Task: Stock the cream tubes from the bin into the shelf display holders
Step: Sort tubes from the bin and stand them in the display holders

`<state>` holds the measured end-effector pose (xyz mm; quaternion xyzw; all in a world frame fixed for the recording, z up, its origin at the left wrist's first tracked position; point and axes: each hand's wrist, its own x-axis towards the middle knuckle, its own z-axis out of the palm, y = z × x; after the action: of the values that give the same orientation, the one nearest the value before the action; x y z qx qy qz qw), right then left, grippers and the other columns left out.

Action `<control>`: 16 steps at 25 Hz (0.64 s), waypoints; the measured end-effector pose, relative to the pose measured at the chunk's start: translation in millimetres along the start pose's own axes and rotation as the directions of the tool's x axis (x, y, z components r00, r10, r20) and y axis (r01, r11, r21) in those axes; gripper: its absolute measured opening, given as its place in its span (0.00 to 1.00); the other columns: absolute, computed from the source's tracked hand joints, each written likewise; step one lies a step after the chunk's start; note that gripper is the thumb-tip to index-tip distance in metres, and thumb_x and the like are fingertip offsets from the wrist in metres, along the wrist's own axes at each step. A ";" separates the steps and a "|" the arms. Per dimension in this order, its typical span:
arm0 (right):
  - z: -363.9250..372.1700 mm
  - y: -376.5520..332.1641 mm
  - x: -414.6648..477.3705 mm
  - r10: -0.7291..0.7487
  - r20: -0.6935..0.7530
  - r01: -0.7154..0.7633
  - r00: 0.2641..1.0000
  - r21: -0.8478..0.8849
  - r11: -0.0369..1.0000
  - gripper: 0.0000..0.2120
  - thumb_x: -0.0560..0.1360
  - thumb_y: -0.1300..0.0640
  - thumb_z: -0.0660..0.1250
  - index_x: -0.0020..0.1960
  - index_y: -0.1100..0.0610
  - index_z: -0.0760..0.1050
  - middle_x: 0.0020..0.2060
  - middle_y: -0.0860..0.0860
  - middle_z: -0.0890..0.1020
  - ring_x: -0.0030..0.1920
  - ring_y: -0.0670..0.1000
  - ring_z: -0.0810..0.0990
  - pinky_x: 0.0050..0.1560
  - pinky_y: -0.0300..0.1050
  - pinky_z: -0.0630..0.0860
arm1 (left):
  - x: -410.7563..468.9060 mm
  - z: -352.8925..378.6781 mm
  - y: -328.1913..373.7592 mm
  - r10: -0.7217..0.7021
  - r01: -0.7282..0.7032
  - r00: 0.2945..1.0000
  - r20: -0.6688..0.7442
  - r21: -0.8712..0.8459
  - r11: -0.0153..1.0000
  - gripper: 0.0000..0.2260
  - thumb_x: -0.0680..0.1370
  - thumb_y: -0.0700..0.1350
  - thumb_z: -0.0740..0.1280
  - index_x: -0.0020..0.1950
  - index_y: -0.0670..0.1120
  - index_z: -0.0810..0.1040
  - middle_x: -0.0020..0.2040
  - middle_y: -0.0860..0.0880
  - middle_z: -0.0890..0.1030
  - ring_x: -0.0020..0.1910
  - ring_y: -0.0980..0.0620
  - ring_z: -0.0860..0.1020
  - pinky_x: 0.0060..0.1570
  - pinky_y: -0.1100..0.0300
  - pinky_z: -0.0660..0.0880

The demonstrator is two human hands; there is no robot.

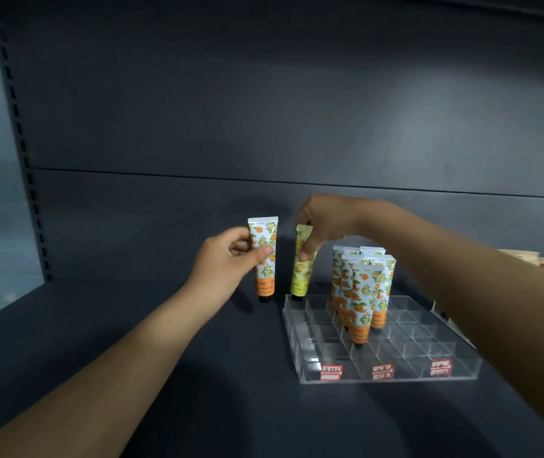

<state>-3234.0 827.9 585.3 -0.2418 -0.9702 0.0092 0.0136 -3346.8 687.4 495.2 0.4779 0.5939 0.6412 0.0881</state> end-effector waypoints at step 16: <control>24.5 -1.0 0.8 -0.028 0.019 0.029 0.999 -0.071 0.997 0.18 0.67 0.51 0.75 0.51 0.60 0.79 0.49 0.54 0.82 0.49 0.55 0.80 0.43 0.46 0.75 | -4.4 1.4 -5.5 -0.034 0.034 0.999 0.000 0.027 0.999 0.04 0.72 0.40 0.71 0.44 0.47 0.80 0.40 0.51 0.81 0.36 0.60 0.78 0.36 0.76 0.71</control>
<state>-3235.9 827.1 560.8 -0.2284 -0.9733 -0.0234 -0.0035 -3345.9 686.9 488.1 0.4691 0.6105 0.6313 0.0930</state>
